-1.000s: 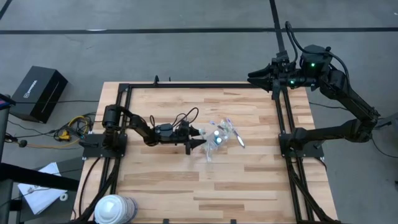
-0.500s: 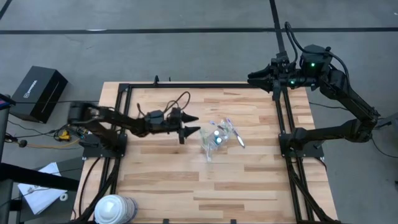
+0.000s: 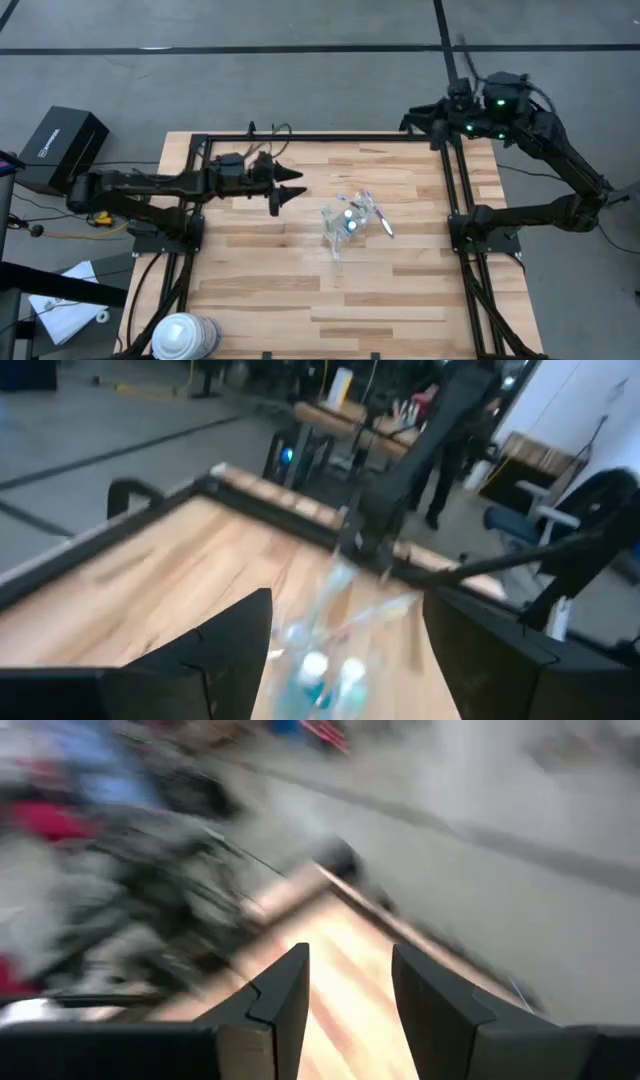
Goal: Pick & Place toothbrushing station
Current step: Put the purple toothbrush into the transparent organizer
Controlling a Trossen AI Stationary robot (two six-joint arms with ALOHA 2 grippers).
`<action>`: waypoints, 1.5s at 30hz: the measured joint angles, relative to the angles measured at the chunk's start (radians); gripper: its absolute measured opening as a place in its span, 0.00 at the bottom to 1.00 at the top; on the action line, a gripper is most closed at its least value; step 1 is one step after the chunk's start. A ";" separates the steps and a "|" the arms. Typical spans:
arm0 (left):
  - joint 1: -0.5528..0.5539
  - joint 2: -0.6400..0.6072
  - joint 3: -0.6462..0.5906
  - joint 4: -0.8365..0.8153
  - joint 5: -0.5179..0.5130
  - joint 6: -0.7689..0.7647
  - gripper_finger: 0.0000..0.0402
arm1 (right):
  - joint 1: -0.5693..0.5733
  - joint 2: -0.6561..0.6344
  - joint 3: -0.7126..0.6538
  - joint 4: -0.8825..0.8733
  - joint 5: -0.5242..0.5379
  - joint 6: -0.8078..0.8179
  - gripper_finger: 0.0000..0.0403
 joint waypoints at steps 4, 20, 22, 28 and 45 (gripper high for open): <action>0.005 -0.033 0.087 -0.025 0.006 0.002 0.61 | -0.034 0.028 -0.017 -0.308 0.116 0.085 0.34; 0.072 -0.023 0.205 -0.183 0.081 0.007 0.60 | 0.139 -0.090 -0.871 -0.036 0.120 0.512 0.33; 0.072 -0.023 0.205 -0.187 0.086 0.001 0.60 | 0.179 -0.089 -0.953 0.042 0.116 0.581 0.33; 0.079 -0.023 0.205 -0.199 0.089 -0.016 0.60 | 0.259 -0.047 -1.089 0.227 0.116 0.725 0.34; 0.145 -0.023 0.205 -0.220 0.167 -0.060 0.60 | 0.319 0.271 -1.126 0.568 0.001 0.754 0.36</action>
